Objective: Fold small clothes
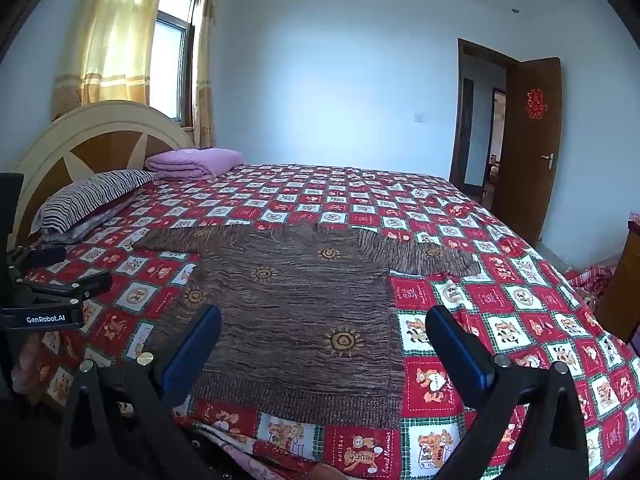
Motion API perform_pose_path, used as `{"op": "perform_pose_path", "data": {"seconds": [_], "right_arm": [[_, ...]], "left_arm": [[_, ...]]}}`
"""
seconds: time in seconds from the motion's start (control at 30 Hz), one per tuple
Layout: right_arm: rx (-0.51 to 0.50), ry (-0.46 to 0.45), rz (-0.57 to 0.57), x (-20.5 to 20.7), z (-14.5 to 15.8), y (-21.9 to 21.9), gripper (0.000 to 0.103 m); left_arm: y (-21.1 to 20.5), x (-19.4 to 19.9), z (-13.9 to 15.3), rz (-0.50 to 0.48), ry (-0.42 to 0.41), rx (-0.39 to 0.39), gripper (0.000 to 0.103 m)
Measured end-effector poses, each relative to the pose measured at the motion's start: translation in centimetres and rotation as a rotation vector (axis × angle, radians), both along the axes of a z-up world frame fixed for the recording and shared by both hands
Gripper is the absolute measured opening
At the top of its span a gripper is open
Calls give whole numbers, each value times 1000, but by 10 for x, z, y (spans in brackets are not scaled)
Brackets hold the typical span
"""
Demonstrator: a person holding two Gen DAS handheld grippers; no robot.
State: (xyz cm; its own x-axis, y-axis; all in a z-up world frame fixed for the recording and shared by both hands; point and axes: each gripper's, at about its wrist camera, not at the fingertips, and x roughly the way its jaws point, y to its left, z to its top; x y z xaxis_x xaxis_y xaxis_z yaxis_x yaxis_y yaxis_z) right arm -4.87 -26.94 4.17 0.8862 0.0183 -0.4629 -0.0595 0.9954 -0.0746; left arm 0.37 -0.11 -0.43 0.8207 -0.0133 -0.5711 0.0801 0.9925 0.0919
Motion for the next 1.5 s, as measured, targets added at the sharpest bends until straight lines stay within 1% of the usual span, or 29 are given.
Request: {"op": "perform_pose_path", "data": {"seconds": [0.43,1.5], "right_arm": [[2,18,1,2,-4,-1,102],[-7,35,13,3,-9,4,102]], "left_arm": [[3,1,-6,2,-4,-4,103],[4,0,-3,9,-3,-20,103]]}}
